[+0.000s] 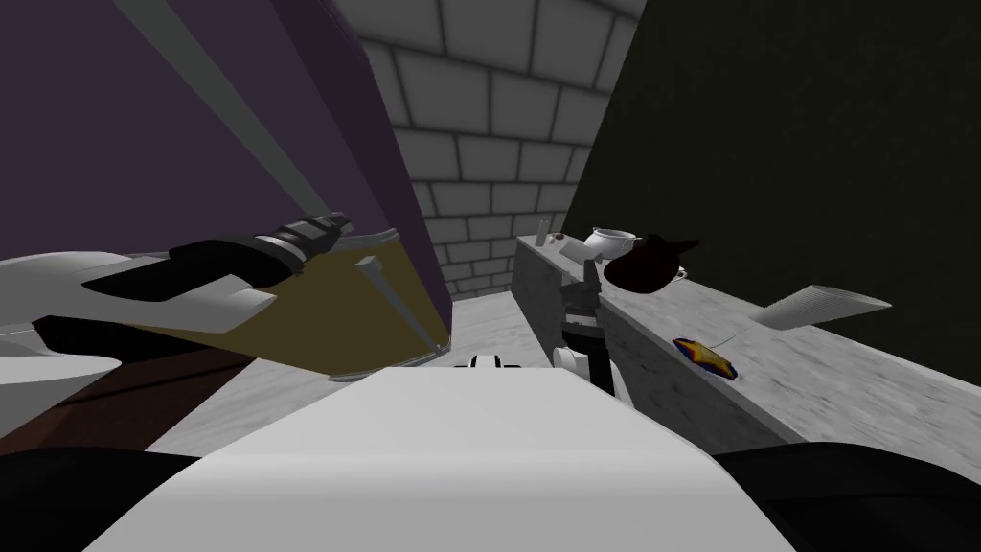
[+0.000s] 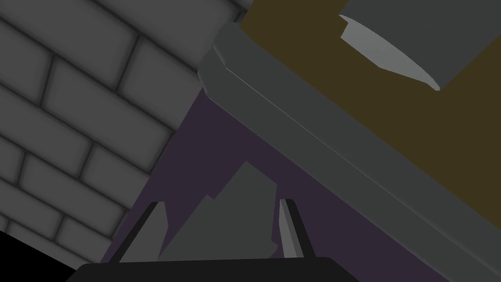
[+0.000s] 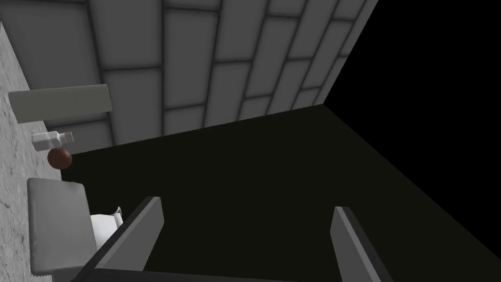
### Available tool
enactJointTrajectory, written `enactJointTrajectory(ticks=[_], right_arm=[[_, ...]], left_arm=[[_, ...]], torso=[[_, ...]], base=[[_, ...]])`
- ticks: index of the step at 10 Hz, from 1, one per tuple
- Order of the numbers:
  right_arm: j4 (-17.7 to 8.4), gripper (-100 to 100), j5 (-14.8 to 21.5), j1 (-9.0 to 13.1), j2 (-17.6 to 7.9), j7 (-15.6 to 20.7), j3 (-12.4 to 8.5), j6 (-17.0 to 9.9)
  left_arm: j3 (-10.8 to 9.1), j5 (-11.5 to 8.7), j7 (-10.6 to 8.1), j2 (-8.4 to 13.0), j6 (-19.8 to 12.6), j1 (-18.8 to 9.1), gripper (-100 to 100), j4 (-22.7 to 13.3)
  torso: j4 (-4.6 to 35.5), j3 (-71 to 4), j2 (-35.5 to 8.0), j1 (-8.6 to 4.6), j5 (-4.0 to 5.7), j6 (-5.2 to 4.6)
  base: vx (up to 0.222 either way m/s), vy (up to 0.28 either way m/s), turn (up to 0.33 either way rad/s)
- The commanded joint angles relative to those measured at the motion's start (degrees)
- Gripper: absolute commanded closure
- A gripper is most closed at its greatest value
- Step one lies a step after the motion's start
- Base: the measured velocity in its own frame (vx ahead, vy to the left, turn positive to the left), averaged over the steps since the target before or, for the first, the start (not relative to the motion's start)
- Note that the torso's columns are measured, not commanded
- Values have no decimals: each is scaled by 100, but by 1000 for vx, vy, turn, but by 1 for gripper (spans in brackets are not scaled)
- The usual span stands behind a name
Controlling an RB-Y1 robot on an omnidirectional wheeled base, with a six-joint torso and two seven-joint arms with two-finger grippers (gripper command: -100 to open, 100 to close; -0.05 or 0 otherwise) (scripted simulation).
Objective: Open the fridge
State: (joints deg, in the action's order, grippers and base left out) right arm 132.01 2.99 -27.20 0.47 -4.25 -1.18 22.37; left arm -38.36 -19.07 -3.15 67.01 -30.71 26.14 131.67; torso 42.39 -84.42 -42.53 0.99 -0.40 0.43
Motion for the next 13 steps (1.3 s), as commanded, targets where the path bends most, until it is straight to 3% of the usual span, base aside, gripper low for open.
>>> enactJointTrajectory(ticks=[1, 7, 8, 13], right_arm=[[0, 0, 0, 0, 0, 0, 0, 0], [-1, 0, 0, 2, 0, 0, 1, 0], [-1, 0, 0, 1, 0, 0, 0, 0], [-2, 0, 0, 7, -1, 0, 1, -1]], left_arm=[[-9, -76, -49, -91, 67, 199, 100, 503], [-122, -305, -121, -163, 229, 592, 100, 1562], [-116, -250, -110, -151, 214, 495, 100, 1473], [-151, -469, -236, 133, 609, 588, 100, 1636]], torso=[[-2, 0, 5, -4, -5, 7], [-31, -21, 38, -22, -6, -24], [-35, -21, 44, -43, 1, -29], [-1, -2, 4, -26, 6, -10]], base=[[174, 6, 411], [133, 1, 287], [49, -12, 48], [-208, 171, -104]])
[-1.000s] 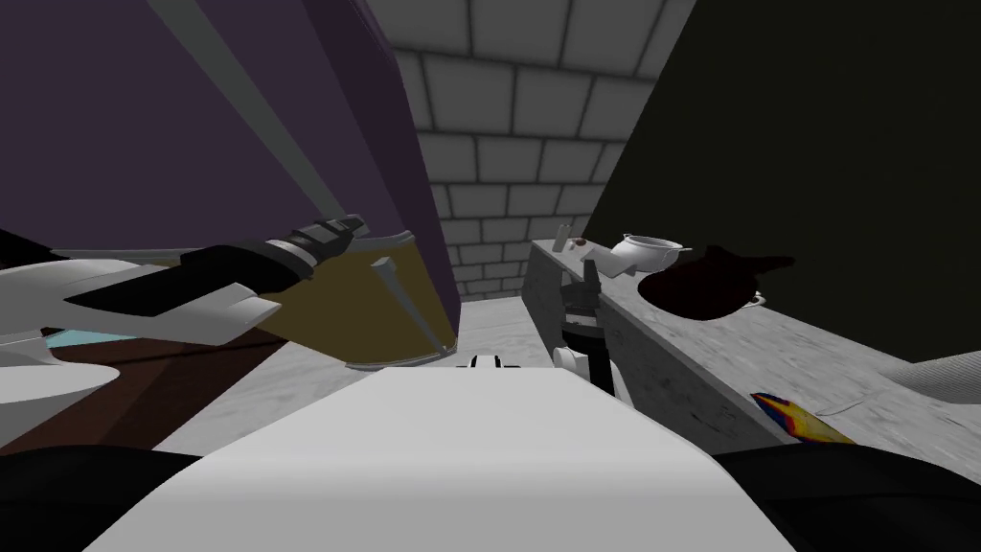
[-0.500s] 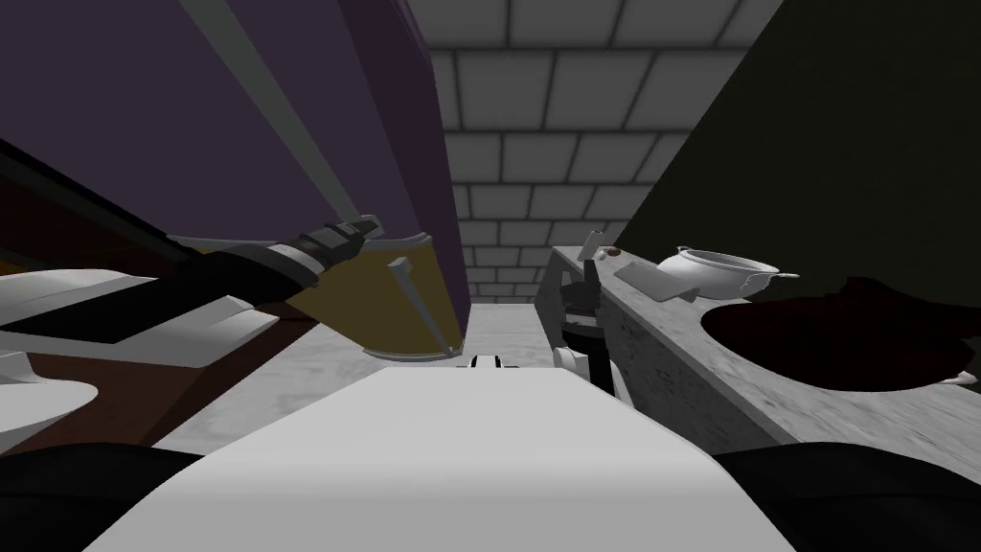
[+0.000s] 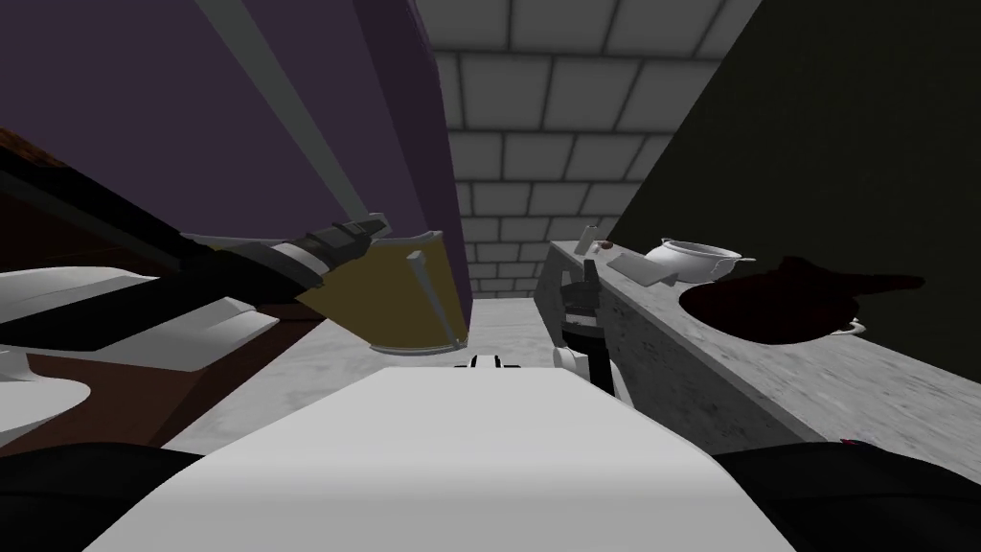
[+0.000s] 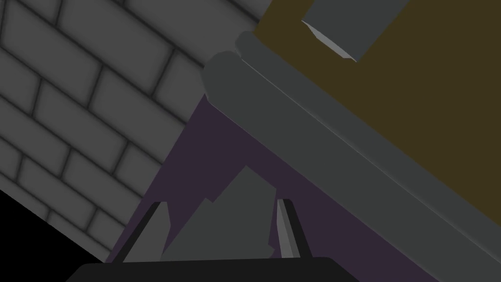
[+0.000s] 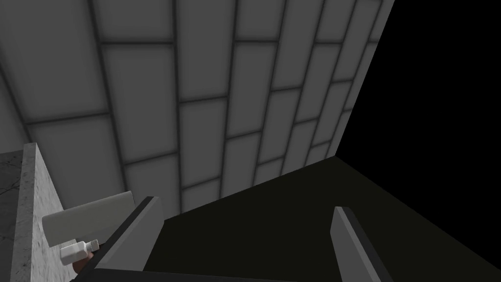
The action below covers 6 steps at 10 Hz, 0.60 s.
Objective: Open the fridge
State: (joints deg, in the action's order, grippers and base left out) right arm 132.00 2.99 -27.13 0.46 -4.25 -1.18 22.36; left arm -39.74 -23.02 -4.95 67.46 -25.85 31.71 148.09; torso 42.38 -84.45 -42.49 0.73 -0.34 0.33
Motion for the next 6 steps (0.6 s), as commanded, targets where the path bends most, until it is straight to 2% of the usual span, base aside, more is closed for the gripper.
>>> enactJointTrajectory(ticks=[1, 2, 4, 6], right_arm=[[0, 0, 0, 1, -1, 0, 0, 0], [0, 0, 0, 1, -1, 0, -1, 0], [0, 0, 0, 0, 0, 0, 0, 0], [0, 0, 0, 0, -1, 0, -1, 0]], left_arm=[[-20, -129, -87, 160, 218, 55, 100, 24], [-27, -184, -118, 230, 314, 80, 100, 54], [-35, -239, -148, 301, 410, 104, 100, 84], [-50, -348, -210, 443, 602, 152, 100, 144]], torso=[[2, 0, -3, 18, -3, -4], [7, -3, 1, 29, -6, -2], [10, -26, 28, 12, -3, 17], [5, -14, 8, 13, 5, -5]], base=[[-303, 255, -157], [-319, 280, -119], [-231, 125, -63], [-314, 215, -126]])
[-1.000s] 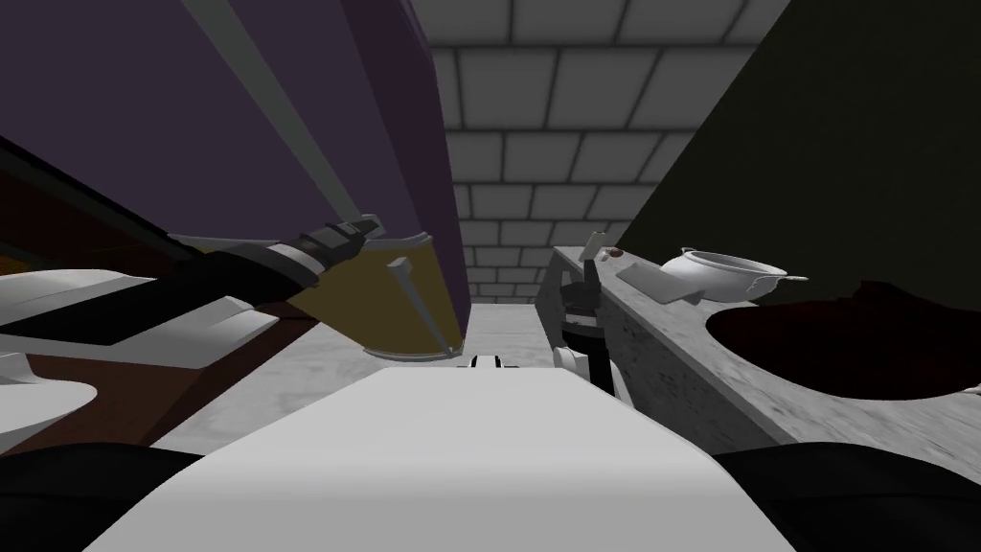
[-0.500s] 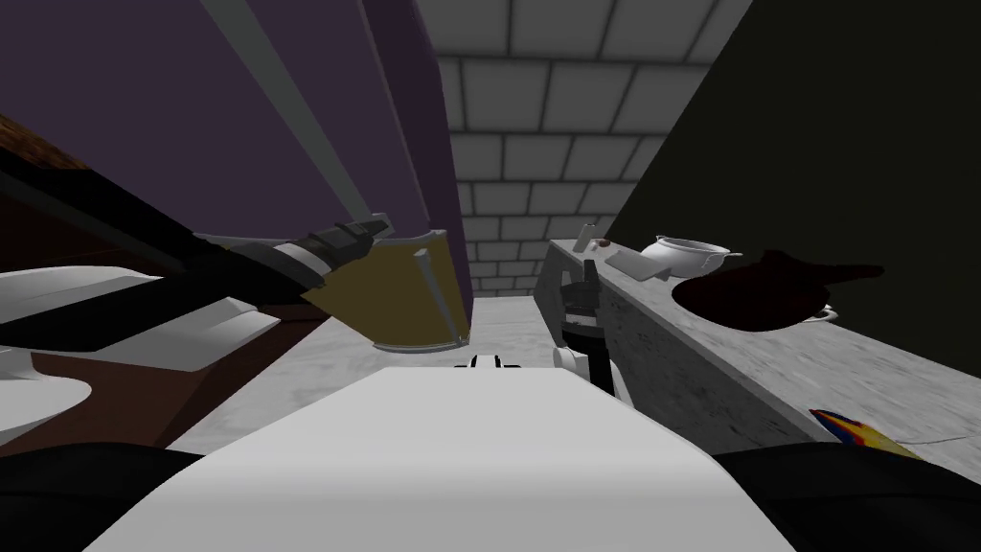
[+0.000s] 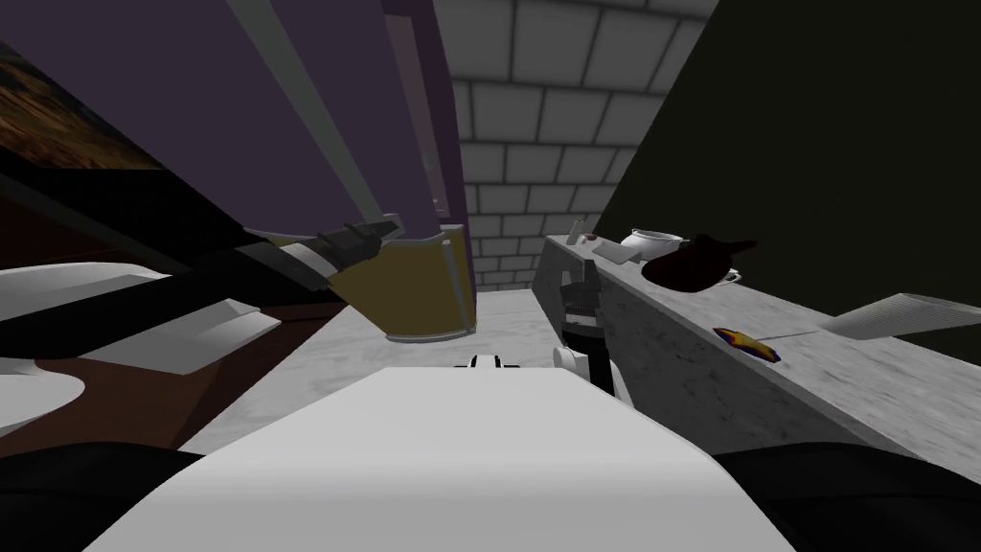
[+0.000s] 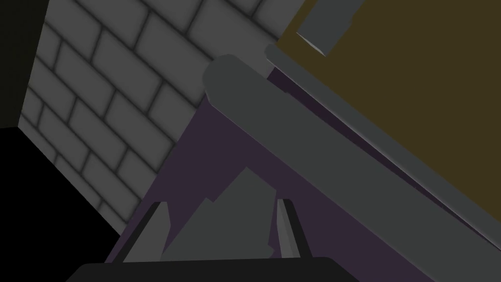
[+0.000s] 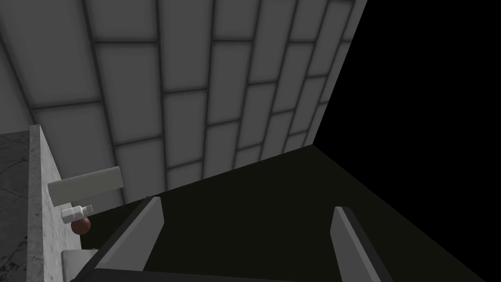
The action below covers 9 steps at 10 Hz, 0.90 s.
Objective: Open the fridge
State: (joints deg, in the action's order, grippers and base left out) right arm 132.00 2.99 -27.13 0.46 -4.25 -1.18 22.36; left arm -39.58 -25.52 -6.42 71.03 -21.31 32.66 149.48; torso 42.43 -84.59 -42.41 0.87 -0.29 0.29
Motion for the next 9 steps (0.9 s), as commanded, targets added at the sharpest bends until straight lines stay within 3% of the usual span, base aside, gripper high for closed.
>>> enactJointTrajectory(ticks=[1, 2, 3, 9], right_arm=[[-1, 0, 0, 0, 0, 0, 0, 0], [-1, 0, 0, 0, 0, 0, 0, 0], [-1, 0, 0, -2, 1, 0, 1, 0], [-1, 0, 0, 0, 0, 0, 0, 0]], left_arm=[[-73, -152, -93, 156, 245, 82, 100, 36], [-69, -131, -69, 155, 176, 53, 100, 32], [-40, -169, -92, 275, 413, 106, 100, -19], [-5, -272, -166, 658, 1269, 264, 100, -313]], torso=[[1, 17, -15, -2, -6, -4], [1, 15, -11, -25, 3, -9], [-5, -21, 43, -74, 22, -3], [-6, -4, 10, 12, -12, 0]], base=[[-323, 218, -134], [-148, 89, -62], [-123, 123, -62], [-242, 221, -87]])
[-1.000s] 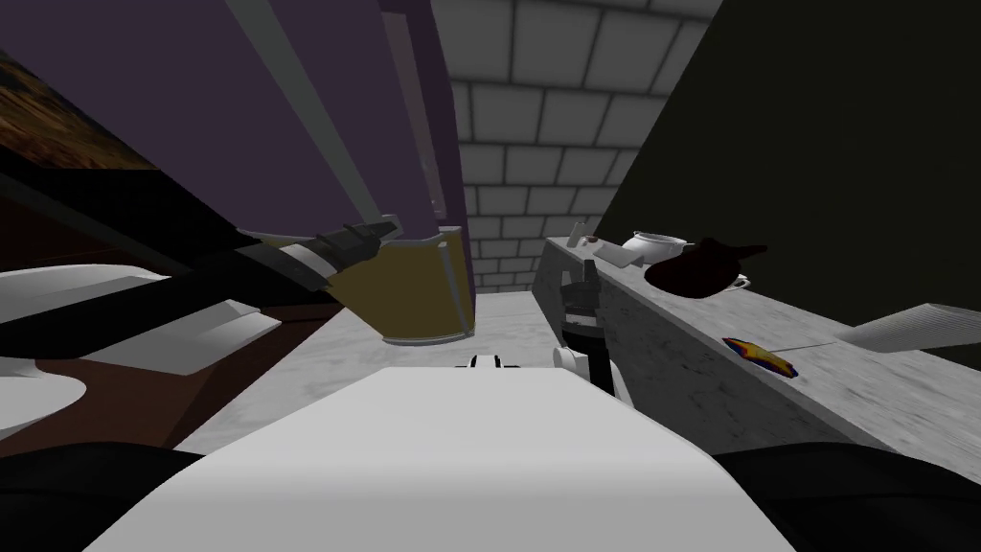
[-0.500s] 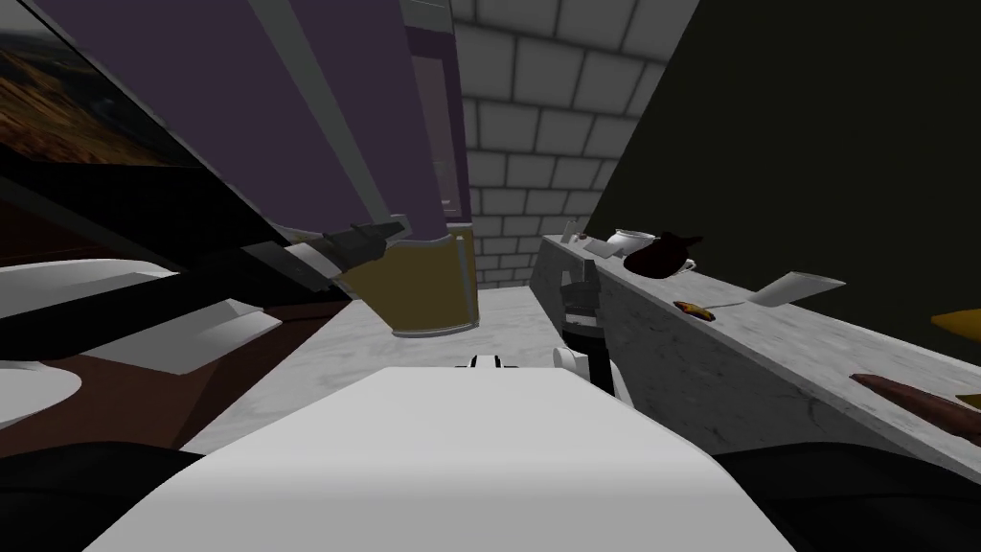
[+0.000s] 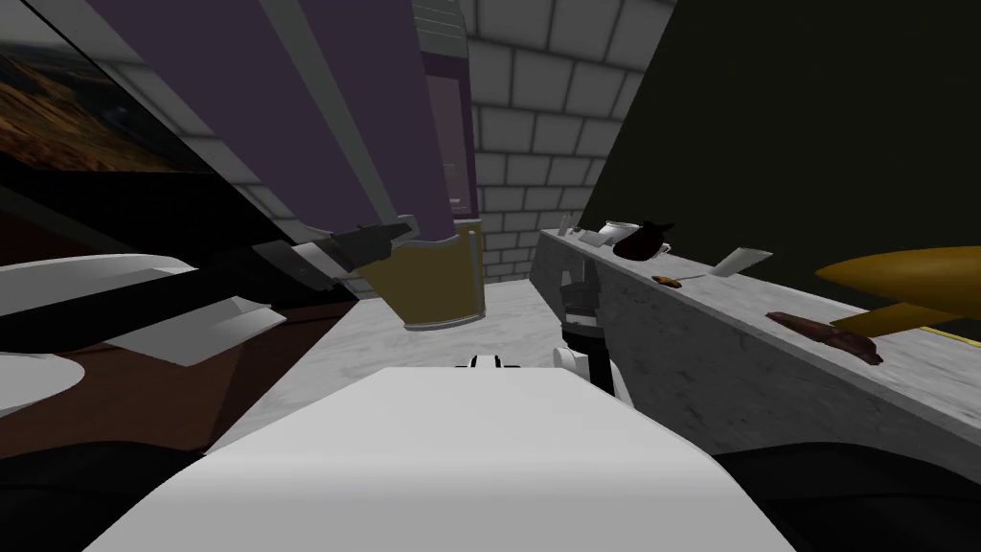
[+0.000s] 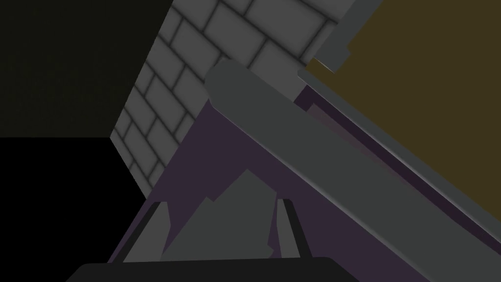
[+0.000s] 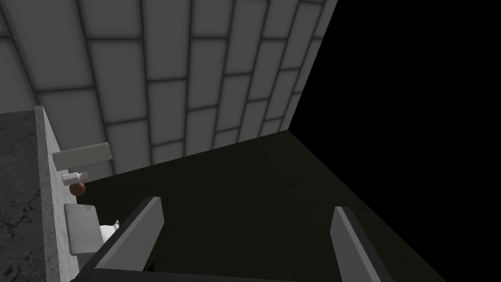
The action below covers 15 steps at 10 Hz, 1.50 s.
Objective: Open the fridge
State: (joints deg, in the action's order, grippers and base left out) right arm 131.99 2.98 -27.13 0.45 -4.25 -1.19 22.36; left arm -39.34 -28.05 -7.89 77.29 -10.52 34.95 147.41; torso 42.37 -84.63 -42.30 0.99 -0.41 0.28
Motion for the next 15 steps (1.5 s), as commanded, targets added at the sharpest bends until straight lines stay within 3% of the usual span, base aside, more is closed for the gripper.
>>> enactJointTrajectory(ticks=[1, 7, 8, 9, 15], right_arm=[[0, 0, 0, -2, 0, 0, 0, 0], [0, 0, 0, -2, 0, 0, 0, 0], [0, 0, 0, -2, 0, 0, 0, 0], [0, 0, 0, -4, 1, 0, 1, 0], [0, 0, 0, -3, 0, 0, 0, 0]], left_arm=[[-20, -44, -38, 127, 404, 74, 100, -179], [14, -147, -112, 510, 1261, 231, 100, -473], [28, -128, -91, 483, 1151, 223, 100, -396], [24, -148, -93, 550, 1310, 256, 100, -328], [-5, -214, -107, 706, 1666, 333, 100, -138]], torso=[[2, -17, 23, -22, 11, 6], [0, -12, 17, -48, 21, -4], [-3, -12, 13, -54, 27, -9], [-9, -20, 35, -96, 36, -12], [-4, -23, 26, -27, 12, -9]], base=[[-178, 167, -45], [-226, 199, -66], [-105, 95, -39], [-64, 133, -29], [-78, 203, -32]])
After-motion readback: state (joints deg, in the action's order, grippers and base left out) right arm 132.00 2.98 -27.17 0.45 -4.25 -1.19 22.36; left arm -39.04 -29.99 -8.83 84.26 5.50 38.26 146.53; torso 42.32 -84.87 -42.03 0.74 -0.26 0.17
